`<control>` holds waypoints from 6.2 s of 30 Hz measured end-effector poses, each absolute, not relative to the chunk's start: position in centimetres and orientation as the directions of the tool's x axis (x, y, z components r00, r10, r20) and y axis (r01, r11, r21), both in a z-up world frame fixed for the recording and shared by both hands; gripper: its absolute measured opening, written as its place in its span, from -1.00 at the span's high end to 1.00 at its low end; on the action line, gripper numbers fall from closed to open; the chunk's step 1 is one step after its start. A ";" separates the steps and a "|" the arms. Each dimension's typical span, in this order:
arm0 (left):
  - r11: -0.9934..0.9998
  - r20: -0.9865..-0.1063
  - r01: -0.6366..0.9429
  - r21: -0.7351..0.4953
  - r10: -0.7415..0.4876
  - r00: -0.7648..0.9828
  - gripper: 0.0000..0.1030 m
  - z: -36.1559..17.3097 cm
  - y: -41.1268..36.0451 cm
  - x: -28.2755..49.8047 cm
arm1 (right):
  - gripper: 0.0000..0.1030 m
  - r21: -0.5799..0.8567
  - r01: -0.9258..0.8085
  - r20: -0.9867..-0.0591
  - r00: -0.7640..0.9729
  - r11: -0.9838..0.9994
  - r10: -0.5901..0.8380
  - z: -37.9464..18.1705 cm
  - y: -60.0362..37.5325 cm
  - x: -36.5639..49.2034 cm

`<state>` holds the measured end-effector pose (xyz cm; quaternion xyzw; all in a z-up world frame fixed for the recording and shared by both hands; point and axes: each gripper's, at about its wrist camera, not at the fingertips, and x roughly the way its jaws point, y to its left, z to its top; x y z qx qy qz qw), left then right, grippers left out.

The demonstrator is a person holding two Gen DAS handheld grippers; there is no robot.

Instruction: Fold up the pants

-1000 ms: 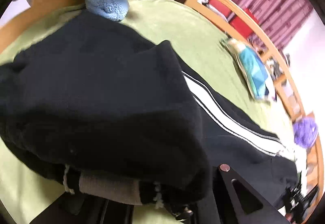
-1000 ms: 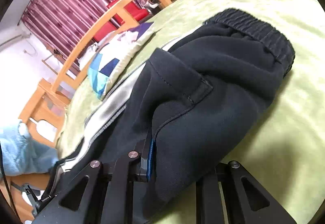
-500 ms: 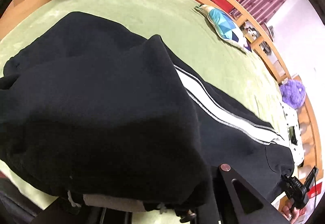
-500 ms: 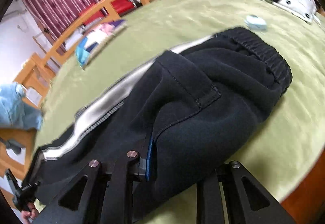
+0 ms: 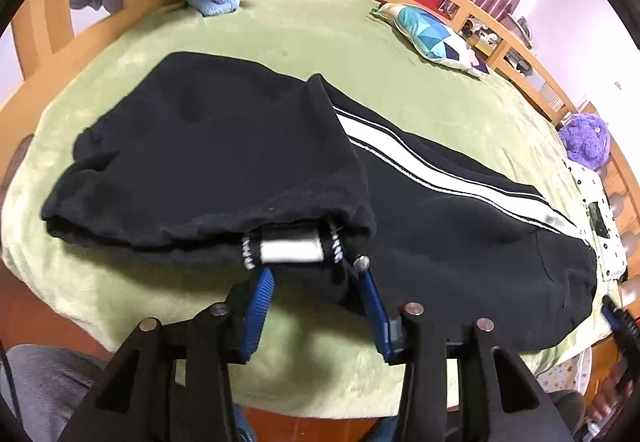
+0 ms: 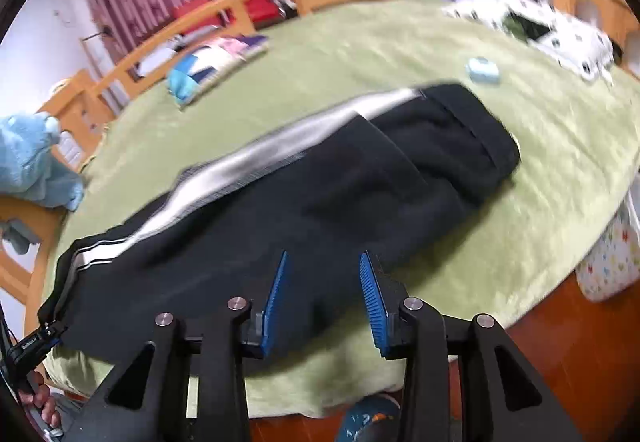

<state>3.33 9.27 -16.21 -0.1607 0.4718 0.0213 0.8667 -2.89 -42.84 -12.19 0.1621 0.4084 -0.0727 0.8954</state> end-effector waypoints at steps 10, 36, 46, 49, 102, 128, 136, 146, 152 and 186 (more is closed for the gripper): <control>0.975 -0.776 -0.141 -0.171 -0.045 0.629 -0.33 -15.1 9.8 0.5 | 0.28 0.238 0.139 -0.685 0.726 0.961 0.065 -11.8 -38.2 -0.9; 0.894 -0.605 -0.447 0.045 0.380 0.700 0.41 -9.2 20.1 10.8 | 0.28 0.211 0.236 -0.715 0.699 0.948 -0.015 -13.2 -40.4 -2.3; 0.834 -0.616 -0.550 0.046 0.458 0.641 -0.45 -9.6 20.4 9.7 | 0.21 0.089 0.283 -0.729 0.671 0.955 -0.131 -15.0 -44.1 -3.8; 0.868 -0.632 -0.495 0.039 0.405 0.661 -0.45 -9.6 18.7 10.1 | 0.21 0.091 0.317 -0.744 0.651 0.944 -0.147 -15.9 -46.4 -4.4; 0.988 -0.632 -0.121 -0.091 0.037 0.774 -0.57 -8.8 9.7 8.6 | -0.17 0.079 -0.210 -0.774 0.603 0.974 0.193 -16.8 -31.6 21.4; 0.949 -0.637 -0.181 -0.258 -0.026 0.770 -0.57 -9.2 18.3 6.7 | 0.79 -0.106 -0.486 -0.912 0.394 0.867 0.109 -21.9 -22.9 27.1; 0.938 -0.641 -0.190 -0.290 -0.042 0.766 -0.57 -9.3 19.0 6.5 | 0.92 0.014 -0.387 -0.831 0.508 0.922 0.226 -18.3 -25.3 26.8; 0.950 -0.665 -0.216 -0.223 0.014 0.747 -0.57 -9.9 19.1 6.6 | 0.77 -0.123 -0.285 -0.852 0.521 0.951 0.046 -22.5 -22.6 28.0; 0.944 -0.703 -0.261 -0.202 0.045 0.710 -0.57 -11.2 21.5 6.4 | 0.51 -0.028 -0.188 -0.824 0.561 0.982 0.084 -17.8 -23.6 24.9; 0.805 -0.674 -0.418 -0.422 0.030 0.738 0.70 -18.1 27.9 4.1 | -0.12 0.037 -0.066 -0.797 0.600 0.997 0.069 -15.1 -24.3 9.0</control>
